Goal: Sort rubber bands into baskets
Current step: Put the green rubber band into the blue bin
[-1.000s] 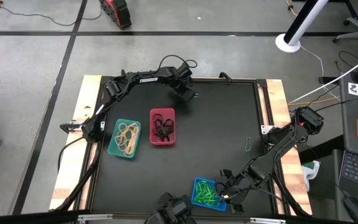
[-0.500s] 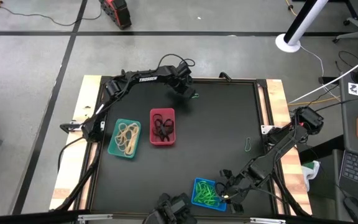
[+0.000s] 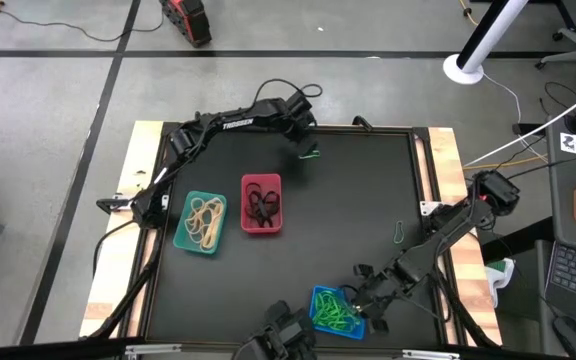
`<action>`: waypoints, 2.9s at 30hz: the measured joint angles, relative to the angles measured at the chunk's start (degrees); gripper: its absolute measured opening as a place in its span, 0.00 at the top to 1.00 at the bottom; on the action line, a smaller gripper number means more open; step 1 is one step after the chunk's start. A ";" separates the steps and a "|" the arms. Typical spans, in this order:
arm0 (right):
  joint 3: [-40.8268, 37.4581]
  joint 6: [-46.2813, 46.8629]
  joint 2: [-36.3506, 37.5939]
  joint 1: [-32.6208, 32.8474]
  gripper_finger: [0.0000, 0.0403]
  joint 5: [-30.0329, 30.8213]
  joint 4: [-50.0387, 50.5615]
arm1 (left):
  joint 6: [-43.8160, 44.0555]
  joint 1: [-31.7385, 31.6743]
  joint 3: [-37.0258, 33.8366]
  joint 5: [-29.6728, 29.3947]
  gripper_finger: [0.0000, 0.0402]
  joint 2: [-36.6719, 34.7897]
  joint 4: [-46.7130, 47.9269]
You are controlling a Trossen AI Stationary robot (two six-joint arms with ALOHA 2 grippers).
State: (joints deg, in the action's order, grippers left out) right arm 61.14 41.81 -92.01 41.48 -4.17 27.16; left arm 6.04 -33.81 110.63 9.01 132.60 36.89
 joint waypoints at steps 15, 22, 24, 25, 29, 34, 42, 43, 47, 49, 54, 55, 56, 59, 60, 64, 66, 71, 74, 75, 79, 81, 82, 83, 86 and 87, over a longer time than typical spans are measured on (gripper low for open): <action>0.00 -5.02 0.02 -4.18 0.67 -3.49 2.03 | -23.29 0.27 -2.23 -0.60 0.68 0.00 5.66; 0.00 -5.08 0.02 -4.14 0.67 -3.58 2.14 | -25.56 1.77 -4.74 -0.24 0.68 0.68 1.17; 0.00 -5.08 0.02 -4.14 0.67 -3.60 2.19 | -25.61 1.85 -4.83 -0.21 0.68 0.74 1.02; 0.00 -5.08 0.02 -4.14 0.67 -3.58 2.23 | -25.57 1.83 -4.83 -0.21 0.68 0.74 0.62; 0.00 -5.10 0.02 -4.14 0.67 -3.59 2.33 | -25.26 1.80 -4.83 -0.14 0.68 0.74 0.85; 0.00 -5.10 0.02 -4.14 0.67 -3.59 2.58 | -25.20 1.80 -4.82 -0.04 0.68 0.74 1.59; 0.00 -5.10 0.02 -4.14 0.67 -3.60 2.58 | -26.07 1.65 -4.81 0.48 0.68 0.74 1.48; -0.02 -5.10 0.02 -4.14 0.67 -3.60 2.58 | -26.11 1.46 -4.81 0.99 0.68 0.74 1.50; 0.00 -5.08 0.02 -4.14 0.67 -3.60 2.58 | -28.76 0.91 -4.81 4.17 0.68 0.99 0.84; -0.01 -4.88 0.02 -4.14 0.67 -3.61 2.58 | -29.85 0.46 -4.81 6.00 0.68 1.09 1.06; 0.00 -4.54 0.02 -4.14 0.67 -3.62 2.56 | -31.93 -0.31 -4.81 7.05 0.68 1.09 1.01; -0.02 -4.52 0.02 -4.14 0.67 -3.62 2.56 | -31.92 -0.46 -4.81 7.09 0.68 1.22 0.97; -0.01 -4.50 0.02 -4.14 0.67 -3.62 2.56 | -31.81 -0.47 -4.81 7.38 0.68 1.38 0.78; 0.00 -4.43 0.02 -4.14 0.67 -3.62 2.57 | -31.06 -0.86 -4.81 8.95 0.68 1.68 1.10; 0.00 -4.41 0.02 -4.14 0.67 -3.62 2.56 | -30.98 -0.94 -4.81 9.32 0.68 1.68 1.21; -0.02 -3.08 0.02 -4.14 0.67 -4.46 2.58 | -28.38 -1.13 -4.81 9.46 0.68 1.68 1.43; -0.02 -2.72 0.02 -4.14 0.67 -4.56 2.60 | -26.12 -1.13 -4.81 9.49 0.68 1.68 1.54; 0.00 -2.66 0.02 -4.16 0.67 -4.56 2.60 | -12.96 -1.11 -4.81 9.52 0.68 1.68 0.73; -0.02 -2.64 0.02 -4.49 0.67 -4.57 2.60 | -8.73 -1.00 -4.81 9.53 0.68 1.68 -0.95; -0.02 -2.63 0.02 -4.49 0.67 -4.58 2.61 | -7.69 -1.00 -4.81 9.51 0.68 1.67 -1.43; -0.02 -2.63 0.02 -4.48 0.67 -4.56 2.60 | -3.34 -1.06 -4.81 9.52 0.68 1.66 -1.80; -0.02 -2.63 0.02 -4.44 0.67 -4.56 2.60 | -1.29 -1.13 -4.81 9.51 0.68 1.68 -1.52; -0.02 -2.63 0.02 -4.44 0.67 -4.56 2.60 | -0.03 -1.13 -4.81 9.51 0.68 1.77 -1.56; -0.02 -2.63 0.02 -4.42 0.67 -4.56 2.60 | 1.43 -1.22 -4.81 9.70 0.68 1.85 -1.57; -0.02 -2.65 0.02 -4.42 0.67 -4.56 2.62 | 4.99 -1.41 -4.81 11.16 0.68 2.30 -1.86; -0.01 -2.66 0.02 -4.42 0.67 -4.56 2.62 | 5.06 -1.34 -4.81 11.26 0.68 2.44 -2.37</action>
State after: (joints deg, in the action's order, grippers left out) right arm 61.14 39.16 -91.98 37.06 -8.73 29.78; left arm 11.09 -35.16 105.82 20.27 135.04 34.52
